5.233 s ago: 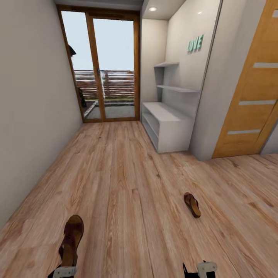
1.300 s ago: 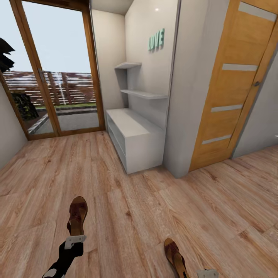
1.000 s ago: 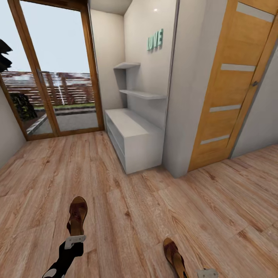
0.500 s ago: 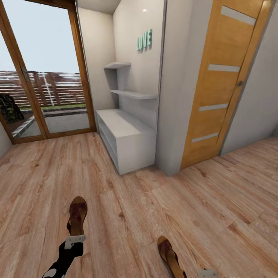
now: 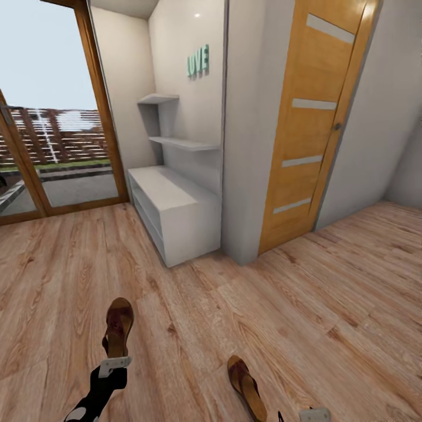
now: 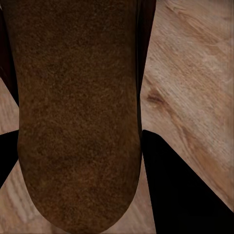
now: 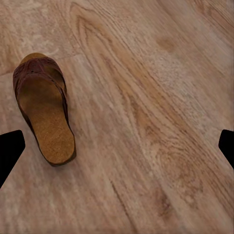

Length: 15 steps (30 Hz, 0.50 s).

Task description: Pick up the two gym shoes and the two sandals from the corridor floor and place them onto the hallstand (shoe rack) in the corridor, making sure they are on the rack and not on the floor. Arrange them so the two gym shoes are next to each other and the two sandals are next to each other.

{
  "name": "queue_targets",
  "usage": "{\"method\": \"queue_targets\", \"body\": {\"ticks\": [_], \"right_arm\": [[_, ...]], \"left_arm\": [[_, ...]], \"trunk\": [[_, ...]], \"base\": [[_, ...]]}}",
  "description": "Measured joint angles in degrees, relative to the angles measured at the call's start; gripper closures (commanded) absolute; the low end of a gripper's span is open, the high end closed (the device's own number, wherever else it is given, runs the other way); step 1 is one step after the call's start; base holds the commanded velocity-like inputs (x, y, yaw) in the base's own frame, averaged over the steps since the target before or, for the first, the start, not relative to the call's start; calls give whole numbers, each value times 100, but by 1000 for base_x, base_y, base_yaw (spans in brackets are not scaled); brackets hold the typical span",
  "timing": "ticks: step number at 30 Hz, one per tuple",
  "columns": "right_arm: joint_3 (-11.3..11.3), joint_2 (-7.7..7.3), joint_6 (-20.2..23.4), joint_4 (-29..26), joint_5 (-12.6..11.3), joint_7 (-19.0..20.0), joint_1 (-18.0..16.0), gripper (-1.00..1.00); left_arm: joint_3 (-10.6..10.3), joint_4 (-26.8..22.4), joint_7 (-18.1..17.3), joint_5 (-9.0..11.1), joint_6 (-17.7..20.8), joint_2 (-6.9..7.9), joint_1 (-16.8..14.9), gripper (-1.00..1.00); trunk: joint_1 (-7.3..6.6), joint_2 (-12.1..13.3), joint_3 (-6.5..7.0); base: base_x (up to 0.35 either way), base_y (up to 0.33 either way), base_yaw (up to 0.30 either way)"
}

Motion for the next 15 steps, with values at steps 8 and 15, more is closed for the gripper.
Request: {"method": "queue_targets", "body": {"ticks": [8,15], "right_arm": [[21,-5,73,-614,25,36,-8,-100],[43,-35,1913,-2107,45,337,-172,-100]], "left_arm": [[-37,-113,-69,-36,103,-53,-157,100],[-53,-265,-722,-177,1720,-138,-1593,100]], "trunk": [[0,0,1],[-1,-1,2]], "base": [[0,0,-10],[0,0,0]]}}
